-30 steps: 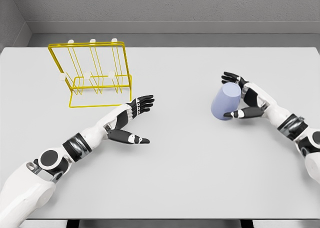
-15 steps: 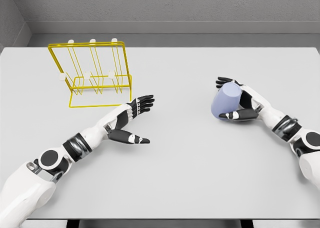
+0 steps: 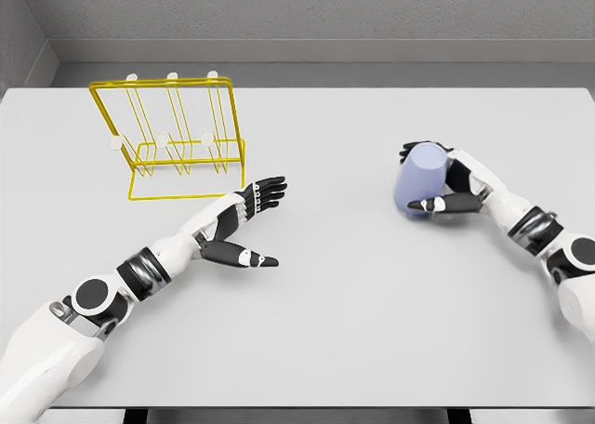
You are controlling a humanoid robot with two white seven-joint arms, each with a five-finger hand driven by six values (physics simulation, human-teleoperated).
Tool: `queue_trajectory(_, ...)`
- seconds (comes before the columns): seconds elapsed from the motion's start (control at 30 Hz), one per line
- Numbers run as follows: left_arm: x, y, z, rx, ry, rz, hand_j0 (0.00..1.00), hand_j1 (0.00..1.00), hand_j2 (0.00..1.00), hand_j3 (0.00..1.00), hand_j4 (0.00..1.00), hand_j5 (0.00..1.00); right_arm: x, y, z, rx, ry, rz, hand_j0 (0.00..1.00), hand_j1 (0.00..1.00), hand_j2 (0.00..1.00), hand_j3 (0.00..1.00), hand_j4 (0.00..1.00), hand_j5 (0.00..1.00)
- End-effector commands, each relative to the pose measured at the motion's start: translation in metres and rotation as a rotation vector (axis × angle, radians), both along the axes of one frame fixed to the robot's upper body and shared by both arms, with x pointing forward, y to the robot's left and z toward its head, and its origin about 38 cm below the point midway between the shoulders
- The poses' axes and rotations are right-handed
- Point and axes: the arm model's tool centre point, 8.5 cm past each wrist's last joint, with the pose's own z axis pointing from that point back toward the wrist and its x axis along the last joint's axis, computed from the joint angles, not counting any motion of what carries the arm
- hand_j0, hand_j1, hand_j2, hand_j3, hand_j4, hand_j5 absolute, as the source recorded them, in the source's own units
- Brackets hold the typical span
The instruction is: Place the cup on the cup holder with both arms
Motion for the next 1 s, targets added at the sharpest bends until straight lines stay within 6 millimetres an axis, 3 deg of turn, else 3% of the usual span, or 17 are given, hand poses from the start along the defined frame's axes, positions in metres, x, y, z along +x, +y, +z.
queue_trajectory(0.0, 0.000, 0.000, 0.000, -0.004, 0.001, 0.001, 1.00, 1.00, 1.00, 1.00, 1.00, 1.00, 0.000, 0.000, 0.003, 0.007, -0.007, -0.001, 0.75, 0.75, 0.75, 0.75, 0.75, 0.75)
queue_trajectory(0.3, 0.000, 0.001, 0.000, -0.003, 0.003, 0.003, 1.00, 1.00, 1.00, 1.00, 1.00, 1.00, 0.004, 0.018, 0.024, 0.029, -0.070, 0.057, 0.73, 0.73, 0.73, 0.73, 0.73, 0.73)
queue_trajectory(0.53, 0.000, 0.001, 0.000, -0.004, 0.002, 0.003, 1.00, 1.00, 1.00, 1.00, 1.00, 1.00, -0.003, 0.049, 0.040, 0.066, -0.121, 0.147, 0.73, 0.73, 0.73, 0.73, 0.73, 0.73)
queue_trajectory(0.97, 0.003, 0.003, 0.000, -0.005, 0.003, 0.014, 1.00, 1.00, 1.00, 1.00, 1.00, 1.00, -0.012, 0.112, 0.027, 0.135, -0.097, 0.259, 0.73, 0.73, 0.73, 0.73, 0.73, 0.73)
